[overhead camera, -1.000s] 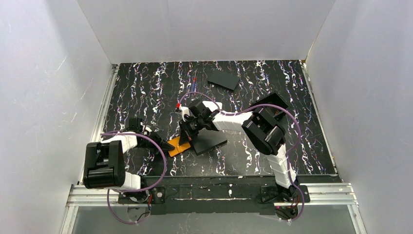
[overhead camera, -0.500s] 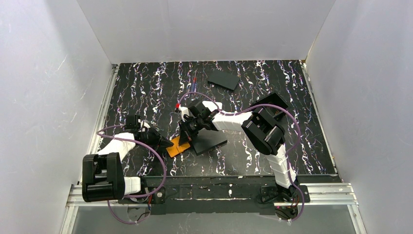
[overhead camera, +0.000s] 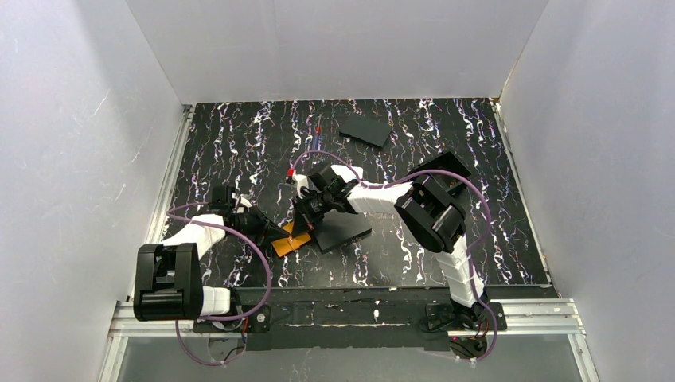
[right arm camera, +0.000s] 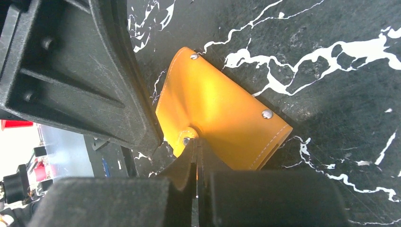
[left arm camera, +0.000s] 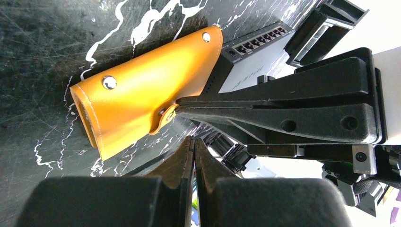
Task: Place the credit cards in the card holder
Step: Close the card holder at the center of the board.
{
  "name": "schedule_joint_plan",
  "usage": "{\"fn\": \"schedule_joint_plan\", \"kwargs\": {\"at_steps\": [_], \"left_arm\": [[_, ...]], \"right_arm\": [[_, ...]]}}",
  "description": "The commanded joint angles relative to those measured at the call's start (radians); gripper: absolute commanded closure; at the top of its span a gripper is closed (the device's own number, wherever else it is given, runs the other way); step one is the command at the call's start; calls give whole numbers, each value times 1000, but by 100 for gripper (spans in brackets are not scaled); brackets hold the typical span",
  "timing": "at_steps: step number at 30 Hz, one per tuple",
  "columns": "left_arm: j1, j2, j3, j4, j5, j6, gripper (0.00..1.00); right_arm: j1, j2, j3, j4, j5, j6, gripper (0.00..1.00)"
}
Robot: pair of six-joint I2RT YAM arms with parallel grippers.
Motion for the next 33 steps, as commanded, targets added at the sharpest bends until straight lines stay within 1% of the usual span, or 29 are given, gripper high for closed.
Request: {"fn": "schedule_joint_plan", "kwargs": {"at_steps": [1,5,6,7,20,33], "left_arm": [[-2,-8,1,-1,7,-8,100],[-2,-1,-6,-1,-4,-7,100],[-31,2,-5,-1,-5,-5,100],[-35,4,-4,-1,-9,-4,100],[-41,46,-11,-1,-66,26,100],[-52,97,-3,26,-86,46,100]], "right_arm": [[7,-6,-14,55,-27,0,99],[11,7,5,38,-25,0,99],[12,11,9,27,-18,-3,99],[12,15,14,15,-18,-9,99],[12,32,30,-1,-2,-3,99],[12,42,42,-12,-5,-3,99]]}}
